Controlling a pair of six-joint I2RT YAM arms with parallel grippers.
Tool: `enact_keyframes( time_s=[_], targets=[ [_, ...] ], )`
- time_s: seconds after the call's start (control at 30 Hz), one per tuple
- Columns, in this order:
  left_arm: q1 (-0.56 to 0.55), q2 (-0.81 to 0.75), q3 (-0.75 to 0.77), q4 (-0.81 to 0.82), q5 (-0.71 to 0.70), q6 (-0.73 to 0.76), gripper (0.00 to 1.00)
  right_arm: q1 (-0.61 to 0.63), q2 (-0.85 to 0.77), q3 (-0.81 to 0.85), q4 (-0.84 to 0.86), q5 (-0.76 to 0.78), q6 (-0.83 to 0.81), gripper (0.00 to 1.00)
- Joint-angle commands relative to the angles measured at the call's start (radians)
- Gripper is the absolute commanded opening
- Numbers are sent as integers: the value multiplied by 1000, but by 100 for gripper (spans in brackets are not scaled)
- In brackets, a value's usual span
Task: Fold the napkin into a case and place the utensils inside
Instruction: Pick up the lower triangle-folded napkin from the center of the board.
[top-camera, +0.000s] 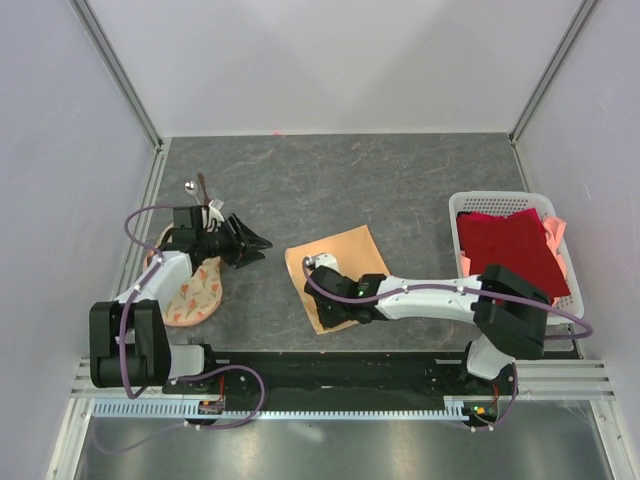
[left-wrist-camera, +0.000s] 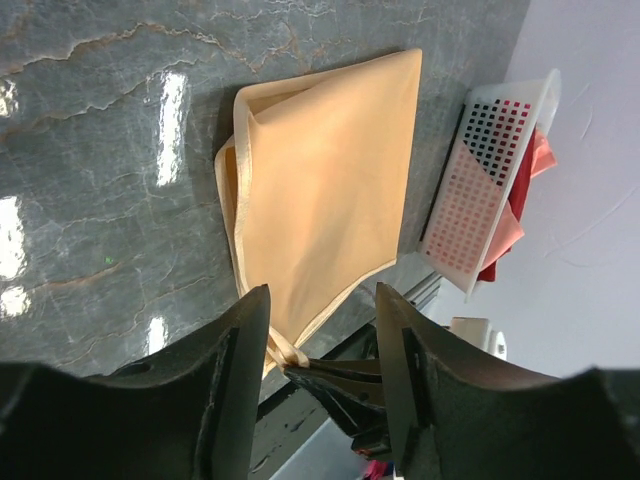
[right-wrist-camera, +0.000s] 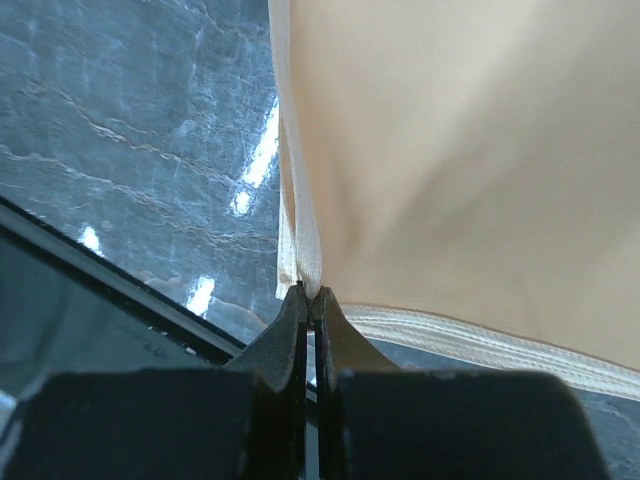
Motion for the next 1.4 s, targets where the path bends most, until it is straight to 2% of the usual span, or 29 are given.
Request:
enact_keyframes(
  time_s=[0.0, 0.07, 0.23, 0.33, 0.37, 0.4, 0.5, 0.6, 0.7, 1.1, 1.37],
  targets=[
    [-25, 24, 1, 113, 42, -96, 56, -37, -106, -58, 99, -92, 32, 0],
    [-66, 41, 11, 119, 38, -96, 56, -48, -113, -75, 110, -97, 30, 0],
    [-68, 15, 5, 128, 16, -93, 56, -46, -30, -22, 99, -146, -16, 0],
    [-68, -5, 16, 107, 14, -75, 56, -23, 13, 18, 75, -143, -37, 8],
    [-68, -6, 25, 93, 13, -69, 56, -19, 22, 28, 49, -137, -40, 12],
    [-68, -12, 30, 82, 8, -55, 56, -16, 36, 37, 35, -132, -43, 27],
    [-68, -19, 36, 67, 1, -43, 56, -5, 42, 61, -5, -112, -55, 47],
    [-68, -20, 33, 67, 4, -40, 56, 3, 48, 95, -48, -99, -69, 59],
    [-68, -23, 27, 65, -2, -35, 56, 21, 62, 147, -86, -82, -85, 64],
    [-65, -28, 18, 67, -7, -29, 55, 24, 160, 226, -149, 35, -105, 57],
    [-60, -29, 13, 67, -4, -24, 55, 26, 205, 207, -141, 32, -103, 54]
  ],
)
